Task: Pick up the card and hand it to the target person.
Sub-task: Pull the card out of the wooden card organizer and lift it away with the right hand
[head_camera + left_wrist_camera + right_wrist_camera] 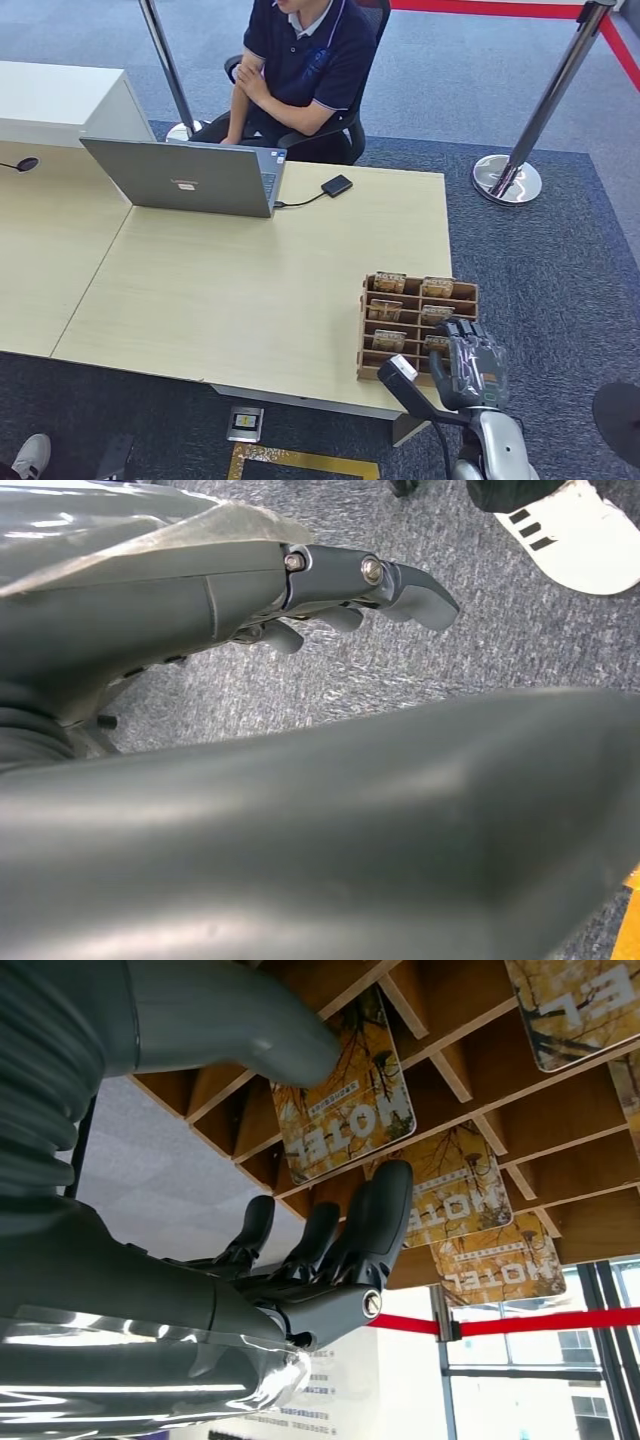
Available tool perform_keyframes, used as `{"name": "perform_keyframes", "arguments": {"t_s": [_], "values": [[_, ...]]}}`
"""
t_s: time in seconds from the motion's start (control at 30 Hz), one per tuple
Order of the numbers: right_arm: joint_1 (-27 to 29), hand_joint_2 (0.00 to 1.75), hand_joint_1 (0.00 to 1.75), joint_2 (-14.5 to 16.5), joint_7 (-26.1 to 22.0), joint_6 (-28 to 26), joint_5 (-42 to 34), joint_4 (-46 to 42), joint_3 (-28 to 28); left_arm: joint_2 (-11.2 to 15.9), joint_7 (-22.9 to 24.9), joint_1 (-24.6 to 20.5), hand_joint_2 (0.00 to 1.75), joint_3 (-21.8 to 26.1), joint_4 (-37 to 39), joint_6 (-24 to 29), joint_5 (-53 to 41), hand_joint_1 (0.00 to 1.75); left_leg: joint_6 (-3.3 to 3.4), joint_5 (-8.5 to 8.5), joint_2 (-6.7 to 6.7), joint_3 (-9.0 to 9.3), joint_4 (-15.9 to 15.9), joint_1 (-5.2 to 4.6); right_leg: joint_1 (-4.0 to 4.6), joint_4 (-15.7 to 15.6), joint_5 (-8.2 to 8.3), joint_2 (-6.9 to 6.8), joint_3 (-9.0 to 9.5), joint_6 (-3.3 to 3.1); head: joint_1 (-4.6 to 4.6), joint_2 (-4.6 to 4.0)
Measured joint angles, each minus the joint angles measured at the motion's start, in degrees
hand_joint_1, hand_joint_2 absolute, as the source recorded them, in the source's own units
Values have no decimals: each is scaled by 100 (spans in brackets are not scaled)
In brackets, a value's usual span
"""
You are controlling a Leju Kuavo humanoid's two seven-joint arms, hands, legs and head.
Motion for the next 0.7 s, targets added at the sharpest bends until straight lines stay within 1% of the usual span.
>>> {"name": "perform_keyframes", "arguments": {"t_s": [0.17, 0.4, 0.53, 0.67, 0.7], "values": [[1, 175, 82, -2, 1, 2, 1, 0, -6, -1, 0, 0, 0, 0, 0, 0, -6, 0, 0, 0, 0, 0, 0, 0, 0, 0, 0, 0, 0, 0, 0, 0], [4, 175, 94, -2, 2, 2, 7, 0, -7, -1, 0, 1, 0, 2, 0, 0, -8, 0, 0, 0, 0, 0, 0, 0, 0, 0, 0, 0, 0, 0, 0, 0], [4, 175, 120, -2, 6, 0, 19, -5, -8, -1, 0, 1, 0, 5, 0, 0, -17, 0, 0, 0, 0, 1, 0, 0, 0, 0, 0, 0, 0, 0, 0, 0], [27, 175, 141, -2, 8, -1, 18, -13, -8, -2, 0, 2, 0, 8, 0, 0, -16, 0, 0, 0, 0, 1, 0, 0, 0, 0, 0, 0, 1, 0, 0, 0], [33, 175, 150, -2, 8, -1, 18, -14, -8, -2, 0, 2, 0, 9, 0, 0, -15, 0, 0, 0, 0, 1, 0, 0, 0, 0, 0, 0, 1, 0, 0, 0]]}}
